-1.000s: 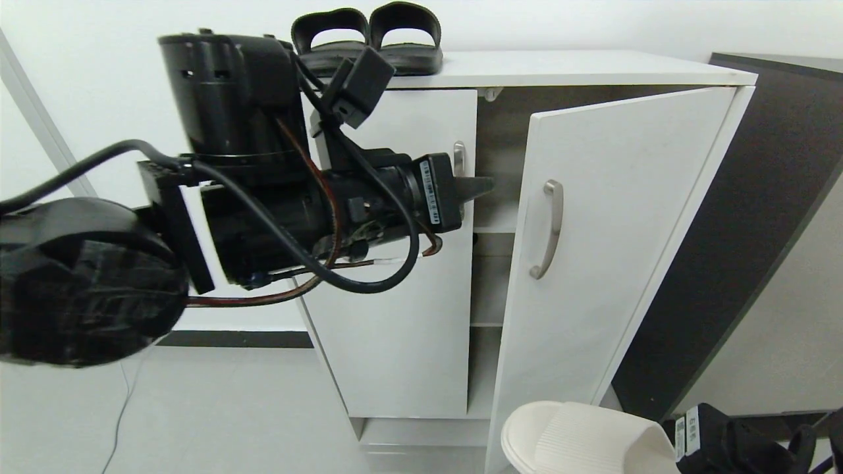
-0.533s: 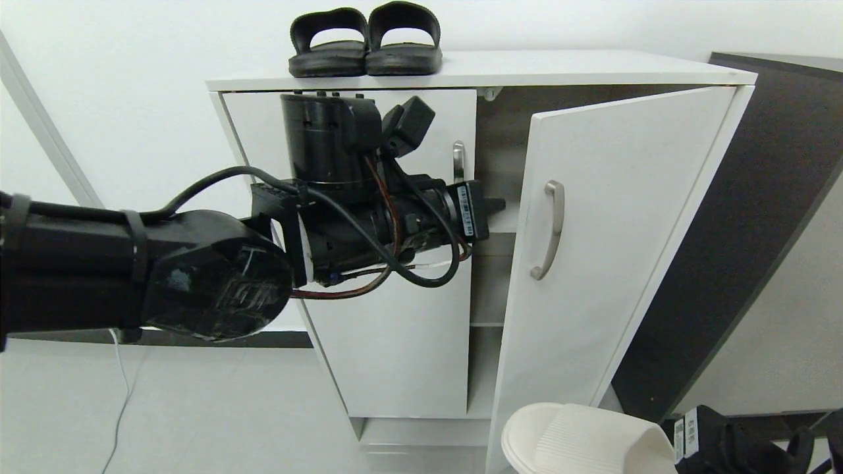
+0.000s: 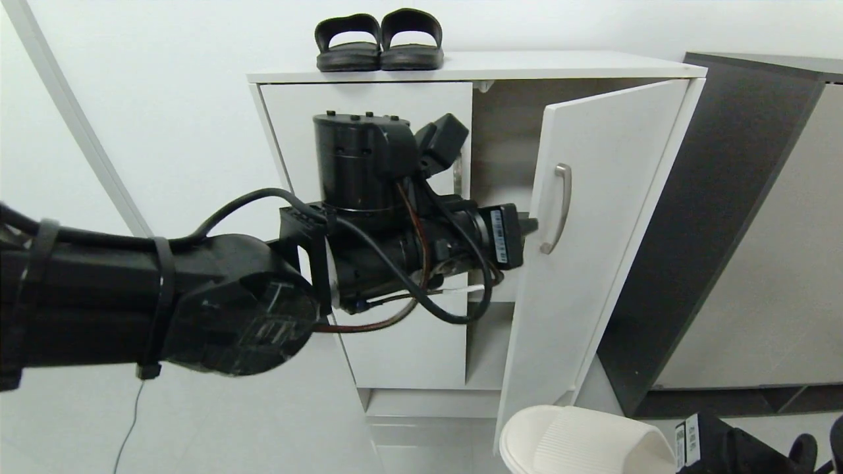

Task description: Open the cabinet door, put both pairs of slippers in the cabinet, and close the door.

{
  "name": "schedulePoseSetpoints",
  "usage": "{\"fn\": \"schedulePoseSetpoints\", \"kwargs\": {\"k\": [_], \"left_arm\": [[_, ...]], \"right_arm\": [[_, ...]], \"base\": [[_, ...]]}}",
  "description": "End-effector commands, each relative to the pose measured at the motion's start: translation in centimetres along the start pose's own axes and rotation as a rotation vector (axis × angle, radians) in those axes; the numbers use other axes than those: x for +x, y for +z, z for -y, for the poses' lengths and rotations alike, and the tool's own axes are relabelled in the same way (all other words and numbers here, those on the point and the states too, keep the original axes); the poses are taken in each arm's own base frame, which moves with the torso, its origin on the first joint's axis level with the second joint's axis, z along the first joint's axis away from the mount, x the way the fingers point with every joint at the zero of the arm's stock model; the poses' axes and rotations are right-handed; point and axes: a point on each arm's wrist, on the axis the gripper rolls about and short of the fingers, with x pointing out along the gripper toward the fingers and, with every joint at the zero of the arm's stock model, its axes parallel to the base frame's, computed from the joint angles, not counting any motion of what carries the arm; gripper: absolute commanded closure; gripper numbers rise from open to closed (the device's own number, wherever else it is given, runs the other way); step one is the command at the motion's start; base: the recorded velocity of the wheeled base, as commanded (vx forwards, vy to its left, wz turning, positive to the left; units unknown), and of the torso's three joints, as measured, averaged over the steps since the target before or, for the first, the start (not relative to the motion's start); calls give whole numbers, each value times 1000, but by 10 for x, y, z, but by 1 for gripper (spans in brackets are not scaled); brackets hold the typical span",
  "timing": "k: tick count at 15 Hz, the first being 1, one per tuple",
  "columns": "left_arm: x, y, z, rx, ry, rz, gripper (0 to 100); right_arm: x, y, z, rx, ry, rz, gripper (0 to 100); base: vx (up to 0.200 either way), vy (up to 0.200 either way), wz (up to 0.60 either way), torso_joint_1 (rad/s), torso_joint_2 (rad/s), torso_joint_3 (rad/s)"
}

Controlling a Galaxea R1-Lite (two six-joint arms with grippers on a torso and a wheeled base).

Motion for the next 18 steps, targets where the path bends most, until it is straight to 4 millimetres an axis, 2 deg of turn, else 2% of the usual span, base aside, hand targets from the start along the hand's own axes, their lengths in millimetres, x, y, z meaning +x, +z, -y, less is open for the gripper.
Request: {"fn": "schedulePoseSetpoints", "kwargs": {"k": [1,5,7,9,10,11,12,14,18], "left_arm": [[5,-12,23,7,-74,-20,100],[7,-18,21,15,-92,31,100],[6,-12,6,16,-65,53,100],[26,-4,-16,18,-59,70,100],[47,-3,-24,17,-52,71,100],[62,-2,-28,21,-56,76,100],[68,-1,-27,22,-64,79,100],[91,-6,-7,34,-178,63,100],[118,-35,39,39,-325,22,100]], "right_arm": [[0,0,0,-1,1,-1,100],[0,-2,-1,-1,4,-7,100],[0,-2,-1,-8,4,-7,100],[0,-3,-1,-26,4,-9,100],[0,-4,-1,-27,4,-14,100],[0,-4,-1,-27,4,-14,100],[0,-4,-1,-27,4,-12,100],[0,-5,-1,-27,4,-15,100],[1,-7,-1,-26,5,-27,100]], "base": [[0,0,0,0,0,0],[0,0,0,0,0,0],[0,0,0,0,0,0],[0,0,0,0,0,0],[0,0,0,0,0,0],[0,0,0,0,0,0],[0,0,0,0,0,0],[0,0,0,0,0,0],[0,0,0,0,0,0]]}}
